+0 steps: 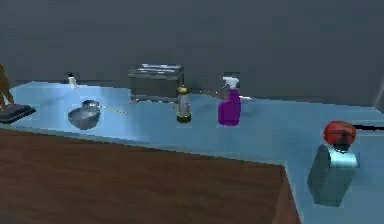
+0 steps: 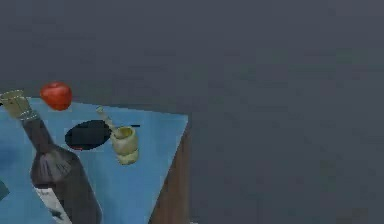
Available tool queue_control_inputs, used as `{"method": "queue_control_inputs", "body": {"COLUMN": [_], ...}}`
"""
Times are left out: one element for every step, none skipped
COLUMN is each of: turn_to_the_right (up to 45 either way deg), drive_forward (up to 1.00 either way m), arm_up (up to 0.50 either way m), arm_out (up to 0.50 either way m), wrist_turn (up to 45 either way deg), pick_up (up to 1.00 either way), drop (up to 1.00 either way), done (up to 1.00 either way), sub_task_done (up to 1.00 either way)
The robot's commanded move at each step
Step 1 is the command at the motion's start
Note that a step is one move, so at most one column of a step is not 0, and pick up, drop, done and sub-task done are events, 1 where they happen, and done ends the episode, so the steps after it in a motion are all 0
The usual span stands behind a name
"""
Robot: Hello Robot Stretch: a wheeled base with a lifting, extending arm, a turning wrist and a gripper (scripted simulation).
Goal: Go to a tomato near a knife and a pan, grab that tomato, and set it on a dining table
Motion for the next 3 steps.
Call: {"method": "queue_control_inputs", "body": {"turn_to_the_right": [0.0, -24.0, 0.0], "drive_forward": [0.45, 0.00, 0.00], "arm_up": [0.00, 0.00, 0.50], "arm_out": [0.00, 0.00, 0.00], "wrist_turn": [0.0, 0.0, 0.0], "pick_up": [0.00, 0.00, 0.00], "drop": [0.00, 0.00, 0.00], "done": [0.00, 0.00, 0.00], "sub_task_done": [0.00, 0.00, 0.00]}}
